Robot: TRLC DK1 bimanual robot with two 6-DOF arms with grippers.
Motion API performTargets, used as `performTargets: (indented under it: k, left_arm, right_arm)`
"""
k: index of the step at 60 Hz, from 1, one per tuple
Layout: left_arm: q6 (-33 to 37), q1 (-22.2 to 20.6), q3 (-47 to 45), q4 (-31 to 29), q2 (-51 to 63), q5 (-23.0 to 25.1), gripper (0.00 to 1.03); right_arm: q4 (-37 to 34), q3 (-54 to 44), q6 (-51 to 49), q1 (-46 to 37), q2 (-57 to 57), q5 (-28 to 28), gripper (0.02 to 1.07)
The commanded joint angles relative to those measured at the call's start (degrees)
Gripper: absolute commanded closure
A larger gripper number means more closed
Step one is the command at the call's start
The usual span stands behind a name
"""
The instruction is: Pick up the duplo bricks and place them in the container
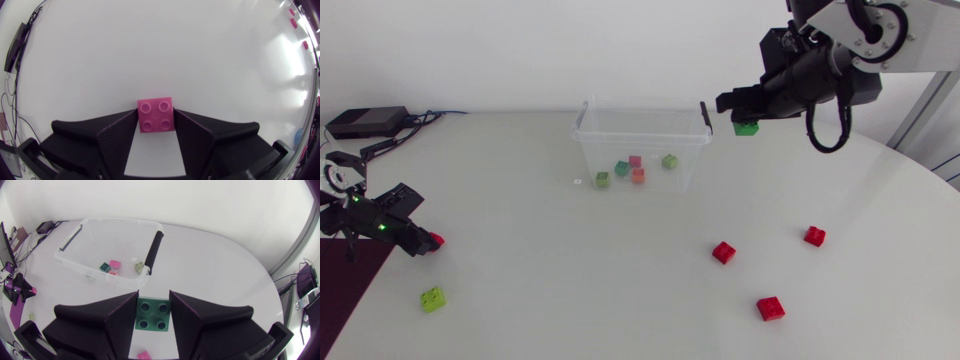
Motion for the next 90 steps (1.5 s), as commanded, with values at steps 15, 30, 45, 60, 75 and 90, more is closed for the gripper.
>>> performTargets:
  k: [15,30,45,60,75,90]
  left_arm:
    - [-0.6,-2.3,-3.2,-5.2,-10.1,4.7,0.72]
    - [-4.3,-7.3,-3.3,-10.2,-21.7,7.7,0.72]
    - [-13.8,-18.9,0.6,-11.3,-26.6,8.9,0.71]
    - [-25.4,-30.7,10.5,-7.5,-22.8,9.0,0.72]
    - [-33.2,-37.6,21.5,-3.4,-13.6,9.0,0.71]
    - [-37.8,-41.2,31.7,-0.6,-3.9,9.1,0.71]
  right_arm:
    - [4.9,9.8,2.1,4.5,10.4,-0.4,0.75]
    - [8.2,17.4,2.1,5.8,20.2,-0.3,0.74]
    - [6.5,26.2,2.7,6.3,29.2,0.8,0.24]
    - [4.4,21.7,2.8,6.5,23.6,3.4,0.1]
    - [5.2,2.3,2.7,5.5,7.4,5.4,0.08]
    - [7.2,-15.6,3.6,1.4,-8.0,5.4,0.08]
